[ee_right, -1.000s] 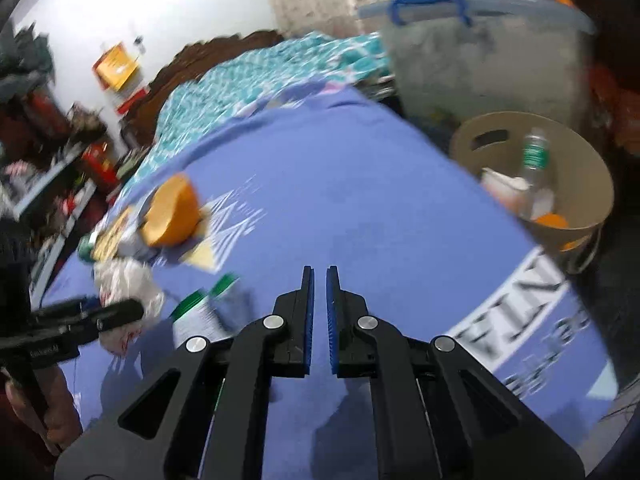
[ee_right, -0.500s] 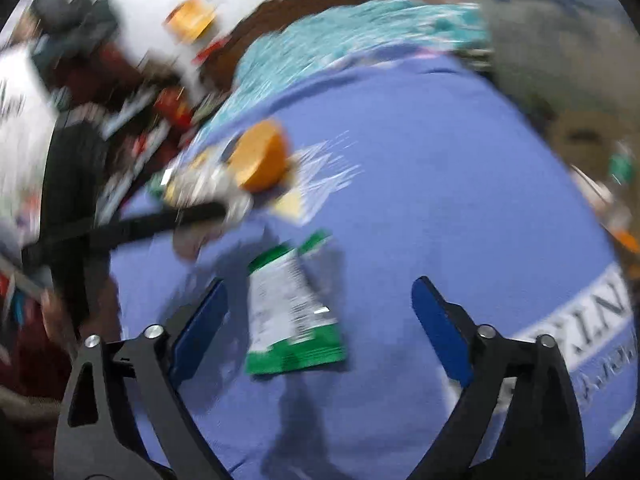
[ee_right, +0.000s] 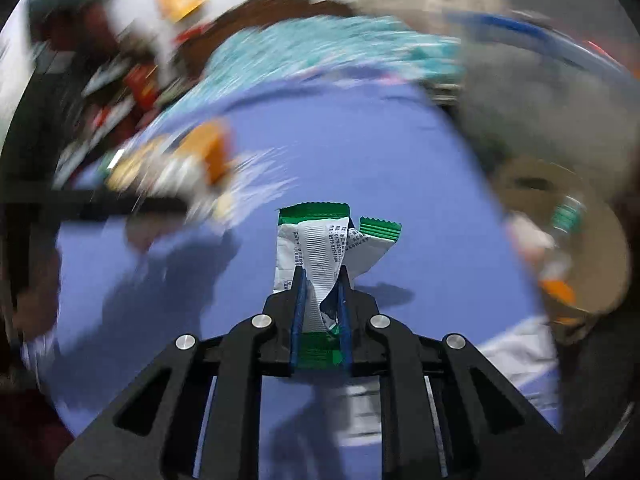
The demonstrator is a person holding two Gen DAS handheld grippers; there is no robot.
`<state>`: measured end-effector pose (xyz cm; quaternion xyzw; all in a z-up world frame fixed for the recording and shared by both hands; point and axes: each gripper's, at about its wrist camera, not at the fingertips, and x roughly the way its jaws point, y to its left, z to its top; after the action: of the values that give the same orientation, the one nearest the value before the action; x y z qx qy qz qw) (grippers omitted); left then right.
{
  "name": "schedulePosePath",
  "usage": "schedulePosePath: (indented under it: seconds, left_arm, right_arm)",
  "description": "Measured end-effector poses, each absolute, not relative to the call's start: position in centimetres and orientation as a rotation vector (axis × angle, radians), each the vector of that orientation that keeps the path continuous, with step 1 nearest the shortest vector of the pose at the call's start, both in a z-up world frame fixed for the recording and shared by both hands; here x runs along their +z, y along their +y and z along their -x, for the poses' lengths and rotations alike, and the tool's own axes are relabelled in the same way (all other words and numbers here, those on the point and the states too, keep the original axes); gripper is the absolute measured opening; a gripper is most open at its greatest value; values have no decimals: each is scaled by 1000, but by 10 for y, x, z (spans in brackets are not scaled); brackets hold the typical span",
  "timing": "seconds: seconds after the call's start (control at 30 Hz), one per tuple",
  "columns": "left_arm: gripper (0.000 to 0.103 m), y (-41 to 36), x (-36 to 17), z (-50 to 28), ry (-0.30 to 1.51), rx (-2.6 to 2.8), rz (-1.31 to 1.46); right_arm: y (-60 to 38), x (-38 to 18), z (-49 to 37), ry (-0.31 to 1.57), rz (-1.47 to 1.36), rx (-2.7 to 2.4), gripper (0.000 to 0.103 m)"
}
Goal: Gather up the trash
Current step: 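Drop the paper bag and snack wrapper into the beige wastebasket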
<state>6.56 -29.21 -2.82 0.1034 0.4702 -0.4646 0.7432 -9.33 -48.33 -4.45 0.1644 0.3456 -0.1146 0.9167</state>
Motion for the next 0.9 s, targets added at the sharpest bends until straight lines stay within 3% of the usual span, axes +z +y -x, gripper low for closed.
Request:
schedulePosePath:
  seconds: [0.3,0.4,0.43,0.47,0.53,0.67,0.9]
  left_arm:
    - [45,-478,-29,-41,1057,-1286,-352]
    - [49,-524,-36,-38,1079,-1331,-348]
    - [58,-533,-38,-38,1086,-1331,-346]
    - [74,-542,-41,-39,1097,-1323,-339]
    - [82,-558,-46,-43,1120,-1305,-298]
    - [82,-559,-46,-52,1183,-1307,-215]
    - [81,-471,-8,-64,1100,-1298,-95]
  right_arm:
    - [-637,-52,139,609,-570,-540,17]
    - [-668,-68,144,607,-666,-537,22]
    - [-676,-73,145,606,-699,-520,32]
    - [-683,-79,145,605,-741,-508,54]
    - [-688,-84,144,583,-762,-515,78]
    - [-686,-77,153,527,-763,-558,72]
    - [-653,-45,158,437,-748,-503,67]
